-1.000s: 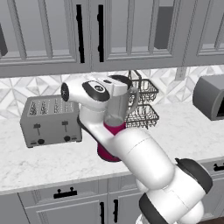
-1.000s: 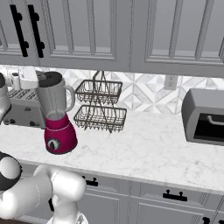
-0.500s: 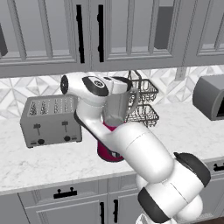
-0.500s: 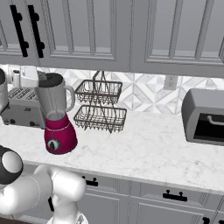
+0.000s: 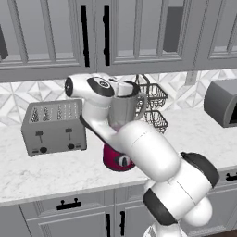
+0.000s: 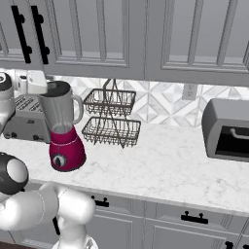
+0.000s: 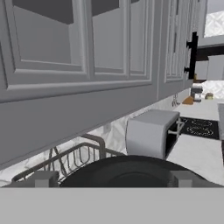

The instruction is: Close the lid blender by securely placing the lid on top.

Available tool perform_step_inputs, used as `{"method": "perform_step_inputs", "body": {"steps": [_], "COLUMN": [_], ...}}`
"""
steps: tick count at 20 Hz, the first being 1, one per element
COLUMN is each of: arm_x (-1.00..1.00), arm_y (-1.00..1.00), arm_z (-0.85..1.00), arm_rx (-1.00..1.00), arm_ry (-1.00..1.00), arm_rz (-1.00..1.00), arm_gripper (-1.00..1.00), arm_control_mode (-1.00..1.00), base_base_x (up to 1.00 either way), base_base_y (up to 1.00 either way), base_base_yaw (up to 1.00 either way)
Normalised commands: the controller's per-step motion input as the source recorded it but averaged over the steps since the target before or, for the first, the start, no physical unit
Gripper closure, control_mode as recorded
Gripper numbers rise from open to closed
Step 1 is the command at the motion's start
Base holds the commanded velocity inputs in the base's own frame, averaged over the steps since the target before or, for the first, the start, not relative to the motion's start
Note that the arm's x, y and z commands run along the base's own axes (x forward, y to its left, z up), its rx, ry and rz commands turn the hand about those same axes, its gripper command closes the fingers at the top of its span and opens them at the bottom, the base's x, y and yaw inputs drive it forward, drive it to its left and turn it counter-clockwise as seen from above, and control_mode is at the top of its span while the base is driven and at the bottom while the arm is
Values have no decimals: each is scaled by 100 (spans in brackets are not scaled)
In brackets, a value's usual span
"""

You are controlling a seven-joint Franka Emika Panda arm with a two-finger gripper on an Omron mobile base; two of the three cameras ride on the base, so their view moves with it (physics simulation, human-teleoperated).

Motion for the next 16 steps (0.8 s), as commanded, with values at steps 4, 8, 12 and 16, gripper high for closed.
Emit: {"method": "perform_step_inputs", "body": {"steps": [4,8,12,16], "arm_x": [18,18,19,13], "arm_y": [0,0,0,4], "arm_z": [-47,-75,-97,-58], "arm_rx": [1,0,0,2], "arm_ry": [0,0,-1,-9], "arm_rz": [0,0,0,1], "arm_gripper": [-100,-100,-100,-100], "arm_control_mode": [-100,-100,-100,-100], "base_base_x": [0,0,0,0], "base_base_y": [0,0,0,0], "base_base_yaw": [0,0,0,0]}}
